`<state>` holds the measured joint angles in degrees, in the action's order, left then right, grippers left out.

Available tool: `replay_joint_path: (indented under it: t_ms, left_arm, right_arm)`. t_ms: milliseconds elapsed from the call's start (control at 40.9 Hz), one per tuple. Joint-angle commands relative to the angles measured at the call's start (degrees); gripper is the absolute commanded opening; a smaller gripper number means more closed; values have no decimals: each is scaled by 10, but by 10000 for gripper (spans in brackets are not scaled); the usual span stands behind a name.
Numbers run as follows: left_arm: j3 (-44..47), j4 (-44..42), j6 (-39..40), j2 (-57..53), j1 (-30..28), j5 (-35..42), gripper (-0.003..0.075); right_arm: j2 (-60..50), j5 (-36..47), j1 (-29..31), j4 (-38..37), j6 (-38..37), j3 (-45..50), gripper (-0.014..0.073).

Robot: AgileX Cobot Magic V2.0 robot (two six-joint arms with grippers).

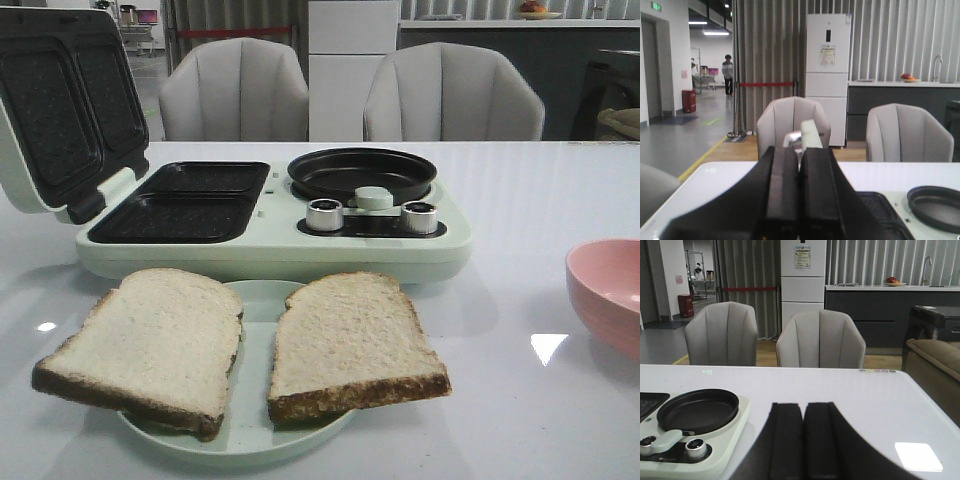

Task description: Make breakfast with bread and shrimp

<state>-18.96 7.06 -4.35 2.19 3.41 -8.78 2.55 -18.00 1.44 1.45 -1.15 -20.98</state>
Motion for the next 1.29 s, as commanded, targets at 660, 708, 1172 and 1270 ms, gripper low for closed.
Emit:
replay_joint_path:
  t_ms: [660, 708, 1172, 1270]
  left_arm:
    - [-185, 17, 5, 305, 3, -202, 98]
    - [-181, 20, 5, 316, 3, -201, 98]
    - [-179, 20, -32, 405, 31, -229, 601]
    - [-179, 17, -69, 423, 81, -225, 572]
  right_arm:
    - [332, -162, 1, 2, 2, -160, 46]
    - [348, -166, 1, 1, 2, -160, 55]
    - [443, -162, 1, 1, 2, -160, 570]
    - [455, -166, 1, 2, 2, -160, 570]
